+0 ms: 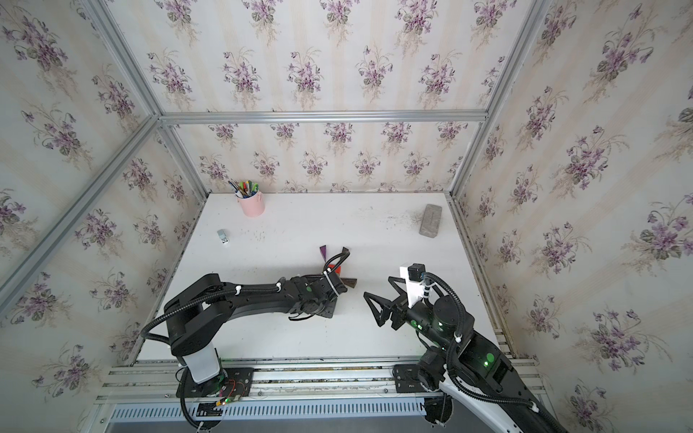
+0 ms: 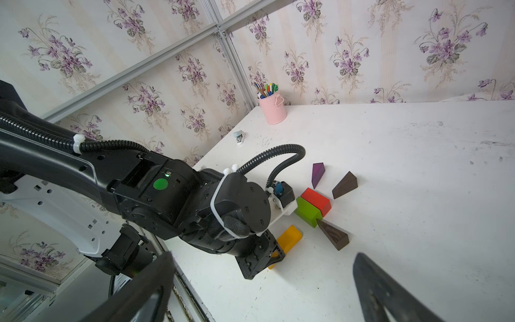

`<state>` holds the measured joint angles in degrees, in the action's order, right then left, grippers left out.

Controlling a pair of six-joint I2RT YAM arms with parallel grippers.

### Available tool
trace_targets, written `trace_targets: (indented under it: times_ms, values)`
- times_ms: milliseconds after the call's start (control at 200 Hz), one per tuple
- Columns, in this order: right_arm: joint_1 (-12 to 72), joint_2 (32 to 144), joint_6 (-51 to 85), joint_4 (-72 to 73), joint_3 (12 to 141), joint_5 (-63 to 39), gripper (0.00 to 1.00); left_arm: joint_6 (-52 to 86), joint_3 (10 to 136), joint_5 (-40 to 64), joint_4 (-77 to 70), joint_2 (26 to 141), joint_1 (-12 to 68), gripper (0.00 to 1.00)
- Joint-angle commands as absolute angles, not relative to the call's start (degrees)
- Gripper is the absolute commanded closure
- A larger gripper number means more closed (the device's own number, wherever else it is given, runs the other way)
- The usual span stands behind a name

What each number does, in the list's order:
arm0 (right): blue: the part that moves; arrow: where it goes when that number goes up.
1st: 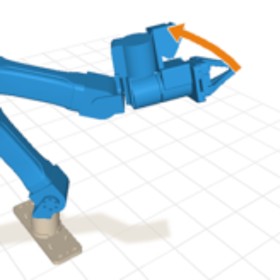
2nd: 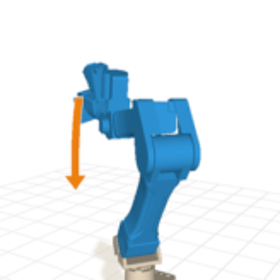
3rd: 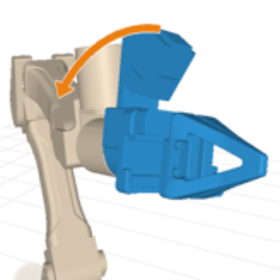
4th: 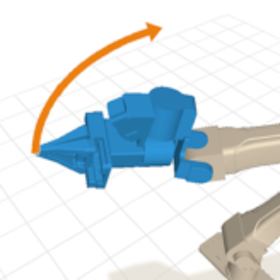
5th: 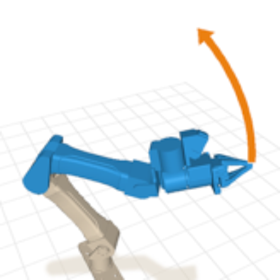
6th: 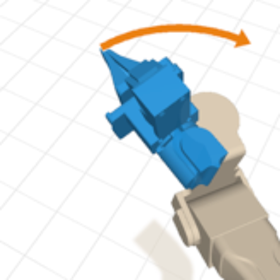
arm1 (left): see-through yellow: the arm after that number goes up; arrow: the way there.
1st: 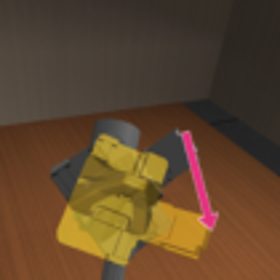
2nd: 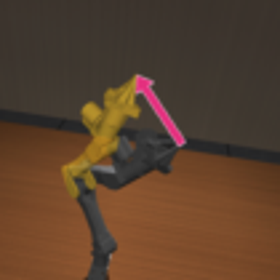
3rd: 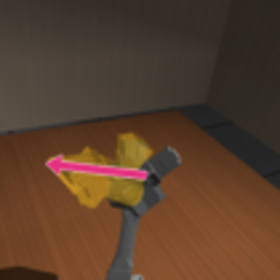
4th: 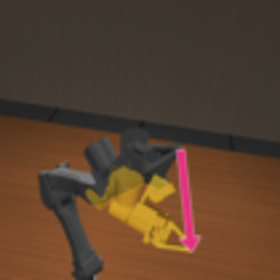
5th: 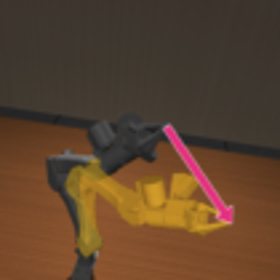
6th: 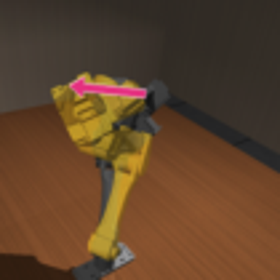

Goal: Assemble a small pinwheel with building blocks
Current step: Assemble the building block at the center of the board.

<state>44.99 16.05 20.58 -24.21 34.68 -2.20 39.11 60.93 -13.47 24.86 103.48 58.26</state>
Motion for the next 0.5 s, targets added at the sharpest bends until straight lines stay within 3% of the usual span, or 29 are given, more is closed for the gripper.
trace_targets:
  times_ms: [0, 495]
  values:
    - [45.08, 15.65, 20.18, -23.12, 34.74, -2.28, 0.00, 40.50, 61.44, -14.51, 24.52, 103.67, 57.77, 0.80]
    - [45.11, 15.04, 20.30, -23.09, 34.74, -2.19, 0.00, 41.38, 61.83, -15.62, 25.14, 103.55, 56.85, 0.81]
